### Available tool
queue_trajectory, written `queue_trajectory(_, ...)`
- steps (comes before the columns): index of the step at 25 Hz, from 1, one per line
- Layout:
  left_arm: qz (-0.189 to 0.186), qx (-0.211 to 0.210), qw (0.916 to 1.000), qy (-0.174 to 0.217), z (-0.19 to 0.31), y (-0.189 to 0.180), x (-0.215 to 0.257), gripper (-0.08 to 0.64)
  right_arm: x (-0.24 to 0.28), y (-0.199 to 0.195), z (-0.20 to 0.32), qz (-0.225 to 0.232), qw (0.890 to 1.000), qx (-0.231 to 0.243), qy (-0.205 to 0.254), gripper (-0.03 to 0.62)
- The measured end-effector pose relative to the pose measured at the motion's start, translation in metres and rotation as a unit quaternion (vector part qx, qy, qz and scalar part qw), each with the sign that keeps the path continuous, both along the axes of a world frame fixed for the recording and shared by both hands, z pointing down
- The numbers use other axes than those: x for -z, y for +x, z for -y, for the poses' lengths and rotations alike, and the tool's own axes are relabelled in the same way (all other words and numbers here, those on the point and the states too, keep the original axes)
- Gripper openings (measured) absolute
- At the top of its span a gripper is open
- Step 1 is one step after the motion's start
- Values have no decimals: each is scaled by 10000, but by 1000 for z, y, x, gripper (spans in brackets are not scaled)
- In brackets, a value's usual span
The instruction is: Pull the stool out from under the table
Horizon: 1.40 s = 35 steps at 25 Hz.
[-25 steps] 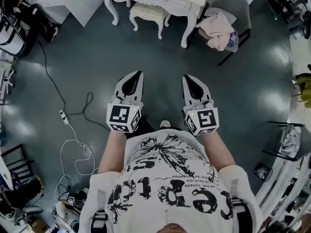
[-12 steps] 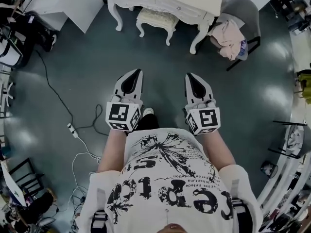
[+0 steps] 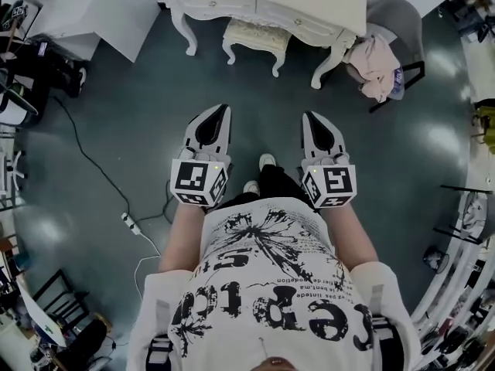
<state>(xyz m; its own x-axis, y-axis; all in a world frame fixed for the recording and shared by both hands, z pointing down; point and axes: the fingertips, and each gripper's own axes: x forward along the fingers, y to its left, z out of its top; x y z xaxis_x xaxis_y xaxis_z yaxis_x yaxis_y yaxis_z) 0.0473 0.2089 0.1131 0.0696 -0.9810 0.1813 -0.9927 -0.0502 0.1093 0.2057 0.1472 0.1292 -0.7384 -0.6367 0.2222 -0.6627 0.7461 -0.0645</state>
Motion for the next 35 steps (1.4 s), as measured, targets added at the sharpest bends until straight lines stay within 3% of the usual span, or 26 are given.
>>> queue_trajectory(3, -59, 5, 10000, -70, 32, -19, -13, 21, -10, -18, 33, -109, 9999, 16, 69, 17)
queue_trajectory(7, -1, -34, 9999, -144, 84, -43, -23, 21, -15, -39, 93, 102, 9998, -94, 119, 17)
queue_trajectory(15, 80, -59, 9999, -103, 213, -98, -16, 21, -24, -82, 227, 38, 9996, -279, 68, 17)
queue_trajectory(25, 50, -780, 9953, -576, 317, -140, -66, 21, -73, -123, 315, -414, 9952, -820, -339, 17)
queue_trajectory(31, -21, -1407, 9851, -994, 358, -176, -112, 20, -123, -143, 334, -630, 9804, -1721, -727, 17)
queue_trajectory(35, 2, -1815, 9774, -1087, 382, -196, -155, 20, -167, -162, 347, -741, 9742, -1963, -836, 17)
